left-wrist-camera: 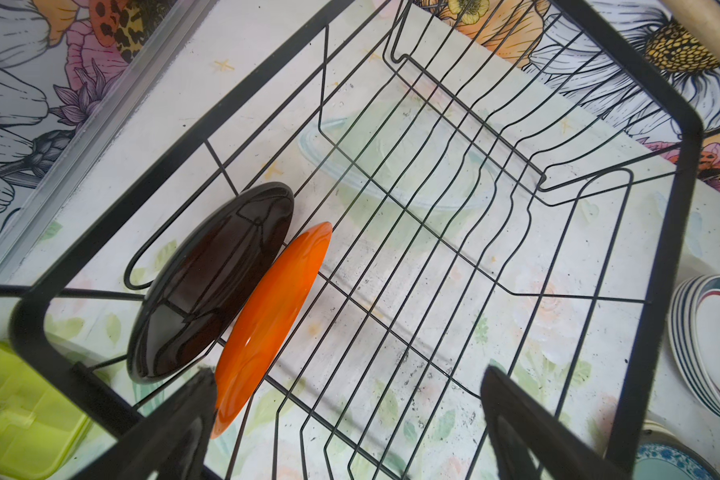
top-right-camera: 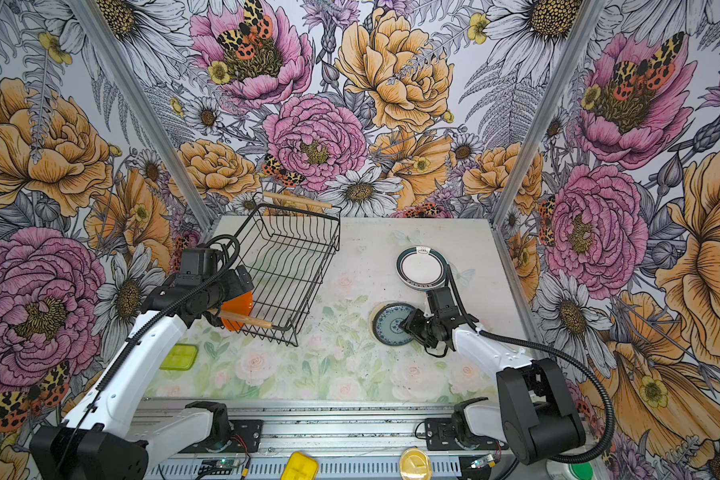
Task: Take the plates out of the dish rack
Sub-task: 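Lower the blue-and-white plate onto the cream plates with the right gripper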
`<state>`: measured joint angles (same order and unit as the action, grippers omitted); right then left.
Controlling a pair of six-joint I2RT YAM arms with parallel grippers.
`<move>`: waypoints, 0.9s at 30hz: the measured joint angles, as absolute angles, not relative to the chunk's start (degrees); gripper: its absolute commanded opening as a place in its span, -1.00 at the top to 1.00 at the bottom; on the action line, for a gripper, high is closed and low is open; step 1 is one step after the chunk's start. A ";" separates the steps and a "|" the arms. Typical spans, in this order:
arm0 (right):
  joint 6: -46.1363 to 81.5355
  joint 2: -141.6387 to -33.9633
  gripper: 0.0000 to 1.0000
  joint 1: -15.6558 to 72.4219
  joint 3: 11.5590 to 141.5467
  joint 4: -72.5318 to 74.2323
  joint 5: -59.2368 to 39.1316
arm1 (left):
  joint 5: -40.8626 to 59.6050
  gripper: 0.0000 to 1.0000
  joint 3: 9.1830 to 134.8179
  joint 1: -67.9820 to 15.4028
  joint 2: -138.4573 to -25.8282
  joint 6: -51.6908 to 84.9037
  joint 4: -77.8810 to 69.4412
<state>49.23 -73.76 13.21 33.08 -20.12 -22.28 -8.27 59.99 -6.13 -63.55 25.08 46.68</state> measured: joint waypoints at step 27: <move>42.46 -74.04 -0.25 16.45 40.73 -33.93 -13.87 | -7.79 -0.97 60.20 -6.13 -65.39 25.08 46.70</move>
